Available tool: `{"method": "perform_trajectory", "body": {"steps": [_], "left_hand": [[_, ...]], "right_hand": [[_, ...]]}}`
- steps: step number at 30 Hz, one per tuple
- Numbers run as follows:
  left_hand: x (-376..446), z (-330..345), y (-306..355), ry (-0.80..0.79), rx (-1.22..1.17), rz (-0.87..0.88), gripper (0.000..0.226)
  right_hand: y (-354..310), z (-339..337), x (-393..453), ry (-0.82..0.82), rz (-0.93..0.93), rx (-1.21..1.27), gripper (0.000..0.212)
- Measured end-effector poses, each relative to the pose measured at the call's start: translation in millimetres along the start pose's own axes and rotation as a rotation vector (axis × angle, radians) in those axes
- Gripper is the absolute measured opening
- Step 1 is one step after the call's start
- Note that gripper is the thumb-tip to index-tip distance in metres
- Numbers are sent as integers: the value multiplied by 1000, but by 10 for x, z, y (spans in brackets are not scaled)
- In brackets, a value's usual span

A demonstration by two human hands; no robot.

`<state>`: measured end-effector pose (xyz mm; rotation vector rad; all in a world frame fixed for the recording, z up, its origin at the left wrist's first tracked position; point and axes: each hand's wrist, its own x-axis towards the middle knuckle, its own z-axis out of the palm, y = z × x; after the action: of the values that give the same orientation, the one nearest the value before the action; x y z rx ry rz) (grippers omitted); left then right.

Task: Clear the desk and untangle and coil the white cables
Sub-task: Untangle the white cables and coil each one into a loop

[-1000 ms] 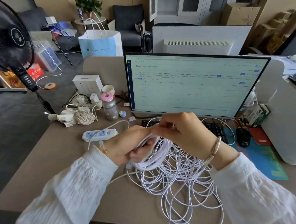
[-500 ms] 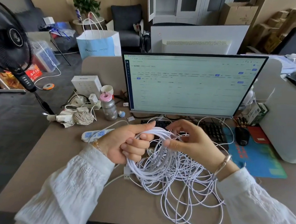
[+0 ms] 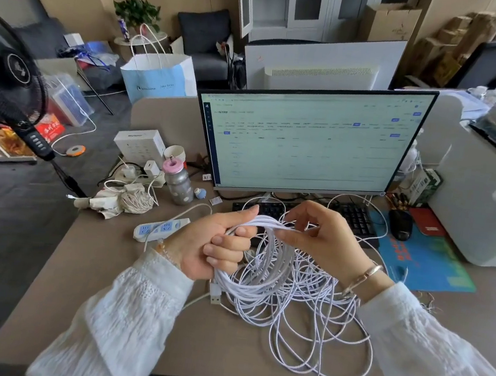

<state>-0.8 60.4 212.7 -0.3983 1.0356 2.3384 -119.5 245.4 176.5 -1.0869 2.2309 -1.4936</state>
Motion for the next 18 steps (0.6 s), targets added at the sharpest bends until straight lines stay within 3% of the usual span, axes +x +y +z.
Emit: {"method": "perform_trajectory", "body": {"steps": [6, 10, 13, 16, 18], "left_hand": [[-158, -238, 98, -181, -150, 124, 36], [-321, -452, 301, -253, -275, 294, 49], [-455, -607, 477, -304, -303, 376, 53], [-549, -673, 552, -217, -311, 477, 51], [-552, -626, 533, 38, -267, 612, 50]], "right_hand": [[248, -35, -113, -238, 150, 272, 27], [587, 58, -279, -363, 312, 194, 18], [792, 147, -464, -355, 384, 150, 13], [887, 223, -630, -255, 424, 124, 22], [901, 258, -698, -118, 408, 69, 27]]}}
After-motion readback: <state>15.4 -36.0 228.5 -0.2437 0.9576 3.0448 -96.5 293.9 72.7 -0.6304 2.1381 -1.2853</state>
